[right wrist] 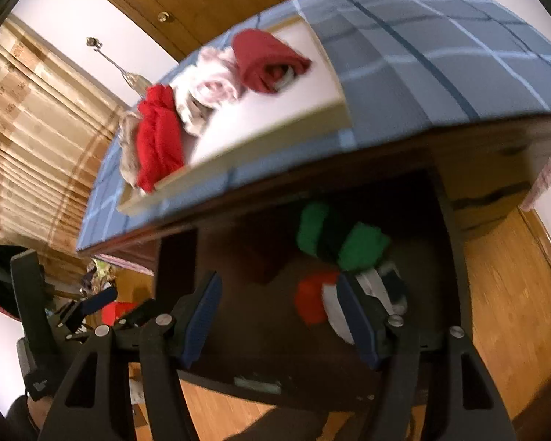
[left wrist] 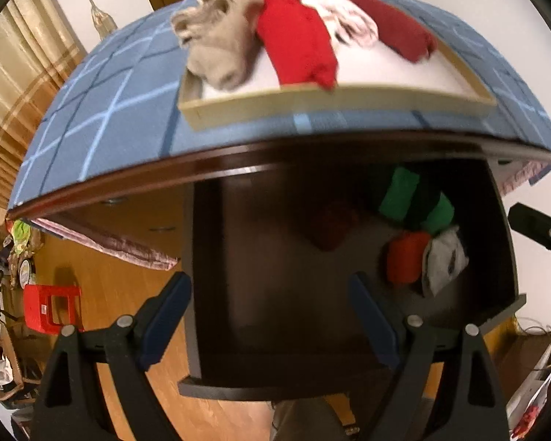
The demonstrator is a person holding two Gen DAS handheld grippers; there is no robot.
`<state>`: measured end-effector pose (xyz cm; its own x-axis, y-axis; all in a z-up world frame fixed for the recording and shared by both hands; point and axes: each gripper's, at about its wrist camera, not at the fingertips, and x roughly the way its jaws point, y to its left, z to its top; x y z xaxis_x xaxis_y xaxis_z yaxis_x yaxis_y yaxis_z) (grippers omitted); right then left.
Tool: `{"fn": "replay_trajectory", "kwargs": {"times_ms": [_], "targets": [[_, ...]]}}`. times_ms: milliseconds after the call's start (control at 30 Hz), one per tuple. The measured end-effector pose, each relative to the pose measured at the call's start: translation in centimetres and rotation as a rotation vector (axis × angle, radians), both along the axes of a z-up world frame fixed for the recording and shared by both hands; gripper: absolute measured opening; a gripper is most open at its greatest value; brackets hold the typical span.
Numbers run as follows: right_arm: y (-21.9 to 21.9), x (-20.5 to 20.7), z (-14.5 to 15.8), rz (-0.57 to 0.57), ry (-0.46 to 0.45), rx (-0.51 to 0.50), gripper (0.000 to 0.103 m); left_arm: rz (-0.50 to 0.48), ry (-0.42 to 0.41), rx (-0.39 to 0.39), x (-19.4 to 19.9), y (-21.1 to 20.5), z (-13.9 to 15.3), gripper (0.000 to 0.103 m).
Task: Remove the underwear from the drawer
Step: 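Withdraw both tools from the tray and lower them into the drawer, then grasp white-grey sock with right tool while left tool grasps red sock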
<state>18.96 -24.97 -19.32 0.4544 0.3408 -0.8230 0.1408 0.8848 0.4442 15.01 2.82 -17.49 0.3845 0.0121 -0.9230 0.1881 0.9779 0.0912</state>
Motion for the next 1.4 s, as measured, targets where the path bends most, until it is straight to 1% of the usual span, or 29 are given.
{"fn": "replay_trajectory", "kwargs": {"times_ms": [200,400,500,633,733,833,900,967,1033,1100,1233,1367,1400], "targets": [[-0.7,-1.9,-2.6,0.035,0.079,-0.003,0.067,0.0,0.045,0.005,-1.4,-0.9,-1.8,0.089],[-1.7,-3.3,-4.6,0.05,0.133,0.002,0.067,-0.03,0.09,0.016,-3.2,-2.2,-3.5,0.089],[-1.7,-3.3,-5.5,0.068,0.15,-0.002,0.067,-0.036,0.105,0.023,-3.6,-2.6,-4.1,0.089],[-1.4,-2.5,-6.8,0.09,0.162,-0.024,0.067,-0.04,0.115,0.027,-3.9,-3.1,-4.5,0.089],[-1.2,-1.7,-8.2,0.088,0.2,-0.038,0.067,-0.04,0.118,0.029,-4.0,-3.1,-4.6,0.089],[-0.6,-0.4,-9.5,0.111,0.224,-0.092,0.067,-0.035,0.12,0.037,-3.9,-2.9,-4.6,0.089],[-0.3,0.6,-10.7,0.124,0.257,-0.126,0.067,-0.029,0.12,0.037,-3.7,-2.6,-4.5,0.089],[-0.3,1.5,-12.0,0.124,0.296,-0.136,0.067,-0.023,0.12,0.036,-3.4,-2.2,-4.4,0.089],[-0.1,2.2,-13.6,0.14,0.34,-0.151,0.067,-0.02,0.12,0.035,-3.1,-1.9,-4.3,0.089],[0.1,2.8,-14.8,0.161,0.366,-0.182,0.067,-0.026,0.115,0.037,-2.8,-1.8,-4.2,0.089],[0.3,3.4,-15.8,0.173,0.374,-0.2,0.067,-0.047,0.103,0.041,-2.5,-1.8,-3.8,0.089],[0.9,3.7,-16.0,0.205,0.373,-0.232,0.067,-0.057,0.125,0.033,-1.9,-2.0,-4.1,0.089],[1.0,3.7,-16.0,0.213,0.37,-0.239,0.066,-0.062,0.128,0.034,-1.7,-2.1,-4.2,0.089]]}}
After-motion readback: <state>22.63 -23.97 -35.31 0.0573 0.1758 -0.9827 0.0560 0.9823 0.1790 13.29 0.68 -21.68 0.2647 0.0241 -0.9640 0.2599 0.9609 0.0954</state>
